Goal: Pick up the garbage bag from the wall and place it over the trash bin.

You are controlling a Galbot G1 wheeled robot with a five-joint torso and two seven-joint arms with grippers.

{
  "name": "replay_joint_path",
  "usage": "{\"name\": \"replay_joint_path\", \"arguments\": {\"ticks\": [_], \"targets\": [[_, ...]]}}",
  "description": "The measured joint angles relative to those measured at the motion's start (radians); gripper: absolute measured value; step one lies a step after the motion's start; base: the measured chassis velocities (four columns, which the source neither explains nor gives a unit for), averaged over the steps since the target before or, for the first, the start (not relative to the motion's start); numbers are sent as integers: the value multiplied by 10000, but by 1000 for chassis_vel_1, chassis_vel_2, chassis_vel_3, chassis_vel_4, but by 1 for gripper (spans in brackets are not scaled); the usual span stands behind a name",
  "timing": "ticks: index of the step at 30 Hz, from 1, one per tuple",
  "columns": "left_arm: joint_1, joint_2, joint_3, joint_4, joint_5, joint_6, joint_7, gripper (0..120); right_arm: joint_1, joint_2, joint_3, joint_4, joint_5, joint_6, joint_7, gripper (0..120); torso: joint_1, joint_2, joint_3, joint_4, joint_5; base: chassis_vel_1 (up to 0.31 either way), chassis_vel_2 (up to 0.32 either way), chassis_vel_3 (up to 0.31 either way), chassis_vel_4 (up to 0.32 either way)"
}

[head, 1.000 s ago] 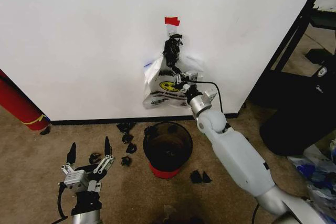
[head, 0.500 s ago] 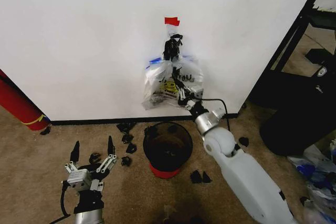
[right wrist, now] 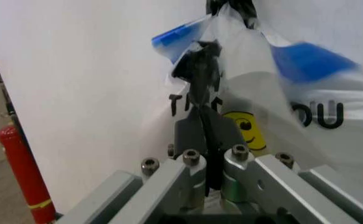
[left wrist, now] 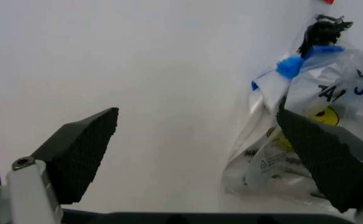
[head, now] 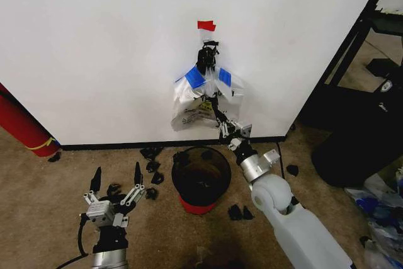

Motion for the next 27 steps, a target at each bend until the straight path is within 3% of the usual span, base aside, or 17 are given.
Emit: {"name": "replay_joint_path", "arguments": {"ticks": [27], "targets": [[-252, 529, 284, 142, -357, 4, 6, 100, -4158, 231, 1344, 2033, -1795, 1104, -851, 0, 0, -2, 0, 0, 0, 0, 0, 0, 0]]}}
